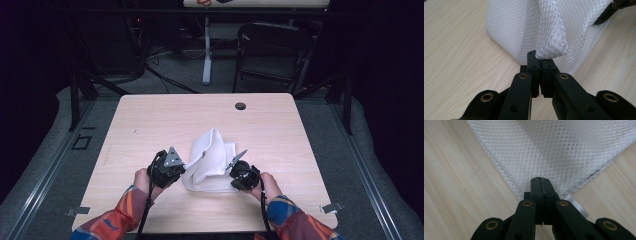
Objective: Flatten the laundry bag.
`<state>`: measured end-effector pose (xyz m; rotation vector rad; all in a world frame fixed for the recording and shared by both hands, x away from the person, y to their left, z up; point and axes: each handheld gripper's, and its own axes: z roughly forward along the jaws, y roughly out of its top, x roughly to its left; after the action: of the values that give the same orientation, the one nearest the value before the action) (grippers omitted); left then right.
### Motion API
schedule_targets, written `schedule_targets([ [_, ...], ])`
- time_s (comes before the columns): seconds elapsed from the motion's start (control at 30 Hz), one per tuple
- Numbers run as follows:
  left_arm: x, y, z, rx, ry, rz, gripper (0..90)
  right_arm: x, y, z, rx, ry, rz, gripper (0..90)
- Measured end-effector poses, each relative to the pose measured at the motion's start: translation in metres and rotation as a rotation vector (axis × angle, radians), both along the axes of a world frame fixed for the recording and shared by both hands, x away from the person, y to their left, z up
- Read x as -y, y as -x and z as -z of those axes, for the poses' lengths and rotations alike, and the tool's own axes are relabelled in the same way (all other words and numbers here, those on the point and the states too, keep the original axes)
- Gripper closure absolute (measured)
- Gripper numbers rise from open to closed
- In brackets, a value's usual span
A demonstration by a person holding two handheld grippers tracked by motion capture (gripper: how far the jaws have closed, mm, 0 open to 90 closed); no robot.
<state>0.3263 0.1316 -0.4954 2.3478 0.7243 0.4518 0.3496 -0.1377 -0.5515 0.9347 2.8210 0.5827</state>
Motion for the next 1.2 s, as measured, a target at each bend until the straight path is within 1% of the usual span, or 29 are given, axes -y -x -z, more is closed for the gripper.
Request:
schedule_targets([
  [0.13,-0.002,-0.001,0.001,-0.004,-0.003,-0.019,87.3,0.000,0.000,0.000,0.000,0.000,0.001,90.0],
  [0.37,-0.013,-0.002,0.003,-0.021,-0.016,-0.047,87.5,0.000,0.000,0.000,-0.002,-0.002,0.000,90.0],
  [0.4,-0.014,-0.002,0.004,-0.016,-0.015,-0.052,87.5,0.000,0.000,0.000,0.000,-0.008,0.005,90.0],
  [0.53,-0.019,-0.001,0.006,-0.032,-0.027,-0.060,87.5,0.000,0.000,0.000,-0.001,-0.008,0.004,90.0],
  [0.63,-0.023,-0.001,0.007,-0.042,-0.018,-0.072,87.5,0.000,0.000,0.000,0.000,-0.008,0.005,90.0],
  [0.77,-0.027,-0.001,0.009,-0.054,-0.032,-0.078,87.3,0.001,0.000,0.000,-0.003,-0.011,0.008,90.0],
  [0.9,-0.031,0.000,0.011,-0.067,-0.033,-0.093,87.4,0.000,0.000,0.000,-0.002,-0.009,0.008,90.0],
  [1.07,-0.033,0.000,0.013,-0.084,-0.043,-0.099,87.4,0.000,0.000,0.000,-0.002,-0.009,0.008,90.0],
  [1.13,-0.035,0.000,0.014,-0.087,-0.053,-0.099,87.4,0.000,0.000,0.000,-0.002,-0.010,0.009,90.0],
  [1.2,-0.036,0.000,0.016,-0.100,-0.060,-0.105,87.4,0.000,0.000,0.000,-0.002,-0.010,0.009,90.0],
])
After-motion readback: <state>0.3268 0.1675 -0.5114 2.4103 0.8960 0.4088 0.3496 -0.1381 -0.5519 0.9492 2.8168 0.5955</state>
